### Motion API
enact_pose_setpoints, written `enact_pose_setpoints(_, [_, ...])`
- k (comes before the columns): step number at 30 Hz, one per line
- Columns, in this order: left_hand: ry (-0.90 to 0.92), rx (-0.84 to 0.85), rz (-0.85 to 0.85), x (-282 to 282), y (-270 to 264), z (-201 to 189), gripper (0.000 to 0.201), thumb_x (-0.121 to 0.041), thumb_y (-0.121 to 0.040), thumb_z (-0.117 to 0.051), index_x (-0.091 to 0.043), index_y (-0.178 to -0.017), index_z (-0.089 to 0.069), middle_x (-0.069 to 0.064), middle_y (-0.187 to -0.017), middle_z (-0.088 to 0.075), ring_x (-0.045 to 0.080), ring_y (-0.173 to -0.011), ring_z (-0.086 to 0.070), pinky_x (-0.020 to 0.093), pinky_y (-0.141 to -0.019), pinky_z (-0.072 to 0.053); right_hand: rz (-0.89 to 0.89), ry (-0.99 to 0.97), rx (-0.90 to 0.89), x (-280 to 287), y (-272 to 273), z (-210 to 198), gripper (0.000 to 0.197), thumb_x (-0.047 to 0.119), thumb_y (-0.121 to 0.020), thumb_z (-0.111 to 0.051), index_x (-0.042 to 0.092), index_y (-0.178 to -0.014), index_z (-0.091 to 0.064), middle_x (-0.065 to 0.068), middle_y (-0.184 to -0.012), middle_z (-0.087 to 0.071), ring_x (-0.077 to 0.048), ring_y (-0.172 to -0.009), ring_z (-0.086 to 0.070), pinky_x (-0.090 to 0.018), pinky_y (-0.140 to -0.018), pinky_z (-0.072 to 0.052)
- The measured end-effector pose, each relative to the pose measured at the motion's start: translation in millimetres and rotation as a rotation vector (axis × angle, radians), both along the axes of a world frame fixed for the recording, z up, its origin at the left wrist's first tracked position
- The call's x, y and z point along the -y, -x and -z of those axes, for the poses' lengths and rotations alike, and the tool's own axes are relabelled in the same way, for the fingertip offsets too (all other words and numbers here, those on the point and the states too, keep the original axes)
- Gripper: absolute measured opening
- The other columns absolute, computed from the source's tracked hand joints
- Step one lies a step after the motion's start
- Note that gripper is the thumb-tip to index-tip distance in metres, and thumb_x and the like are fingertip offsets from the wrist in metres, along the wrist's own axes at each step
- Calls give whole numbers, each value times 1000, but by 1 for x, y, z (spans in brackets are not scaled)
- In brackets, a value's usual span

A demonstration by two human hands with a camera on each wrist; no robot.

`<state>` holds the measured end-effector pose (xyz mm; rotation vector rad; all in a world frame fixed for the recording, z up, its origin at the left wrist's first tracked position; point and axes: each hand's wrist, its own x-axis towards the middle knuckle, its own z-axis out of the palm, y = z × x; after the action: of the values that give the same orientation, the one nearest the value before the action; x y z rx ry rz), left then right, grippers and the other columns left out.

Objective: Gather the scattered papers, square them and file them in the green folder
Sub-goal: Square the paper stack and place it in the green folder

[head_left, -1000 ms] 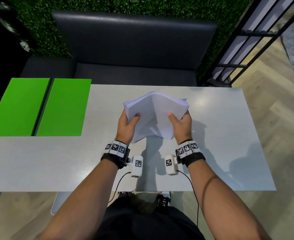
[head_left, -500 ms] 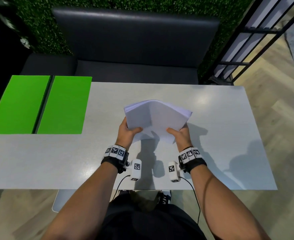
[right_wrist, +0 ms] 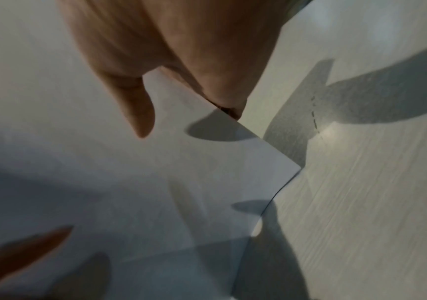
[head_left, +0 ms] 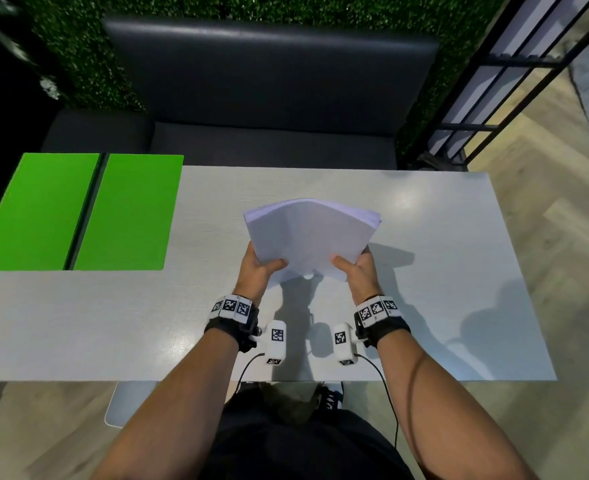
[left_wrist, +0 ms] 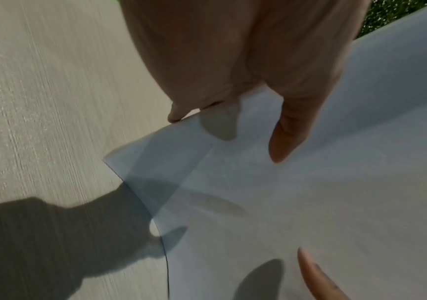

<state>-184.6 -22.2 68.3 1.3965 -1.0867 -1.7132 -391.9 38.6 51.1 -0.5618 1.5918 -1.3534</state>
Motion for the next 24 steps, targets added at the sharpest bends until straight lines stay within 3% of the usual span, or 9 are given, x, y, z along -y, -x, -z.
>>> enact_pose_setpoints(4, [102, 124, 74, 3, -10, -21, 76, -11, -68, -85, -15, -134, -47, 5, -124, -62, 21, -117, -60, 49, -99, -52, 39, -33, -96, 1, 2, 4, 36, -1, -89, -68, 4, -124, -62, -8, -109, -72, -24, -103, -69, -41, -97, -55])
enact_pose_setpoints(7, [387, 202, -1, 10, -17, -59, 105, -25, -67, -92, -20, -148, -25, 5, -146, -41, 16, -137, -41, 41, -115, -38, 7, -49, -145, 2, 3, 4, 36, -2, -89, -68, 1, -125, -62, -4, -104, -73, -8, -93, -71, -27, -88, -56])
enact_pose_setpoints(10, [830, 607, 77, 20, -12, -110, 125, -49, -66, -86, -16, -158, -9, 3, -162, -19, 25, -152, -15, 49, -123, -13, -39, -52, -186, 2, 5, 0, 36, -2, -90, -68, 1, -125, -62, 4, -101, -72, 8, -83, -69, -12, -77, -54])
enact_pose_setpoints(12, [1006, 974, 252, 24, 0, -132, 114, -49, -68, -82, -20, -157, -17, 3, -161, -22, 31, -154, -8, 61, -120, -4, -61, -54, -211, 2, 5, -4, 37, 0, -90, -67, 5, -127, -62, 8, -101, -73, 6, -86, -69, -19, -81, -54])
enact_pose_setpoints(14, [1044, 1158, 424, 28, 13, -139, 95, -42, -73, -81, -24, -152, -31, 2, -154, -37, 32, -152, -18, 64, -119, -9, -96, -45, -241, 3, 3, -11, 37, 2, -91, -67, 11, -126, -61, 8, -103, -72, -4, -93, -70, -27, -85, -55])
enact_pose_setpoints(17, [1050, 1202, 550, 36, 19, -138, 62, -33, -81, -73, -28, -137, -48, -2, -132, -60, 24, -130, -50, 48, -113, -31, -204, 27, -322, 6, 1, -26, 38, 4, -89, -67, 23, -122, -61, -3, -109, -72, -20, -102, -68, -34, -91, -56])
enact_pose_setpoints(20, [967, 1066, 604, 47, 2, -143, 32, -32, -80, -67, -28, -111, -62, -1, -102, -72, 28, -94, -66, 37, -78, -52, -325, 81, -407, 8, 1, -44, 28, 6, -88, -68, 19, -112, -61, -3, -102, -71, -14, -91, -67, -31, -86, -54])
enact_pose_setpoints(22, [900, 969, 679, 53, -14, -141, 24, -37, -75, -68, -23, -94, -64, 2, -87, -73, 31, -82, -67, 38, -65, -52, -380, 101, -470, 7, 1, -53, 20, 8, -87, -68, 12, -104, -58, -3, -94, -68, -15, -83, -62, -33, -79, -52])
enact_pose_setpoints(24, [825, 851, 684, 54, -29, -132, 26, -41, -75, -68, -17, -83, -67, 2, -75, -72, 30, -75, -68, 37, -62, -50, -412, 119, -567, 3, 0, -59, 20, 17, -87, -70, 11, -95, -53, -8, -86, -63, -15, -75, -53, -31, -70, -46])
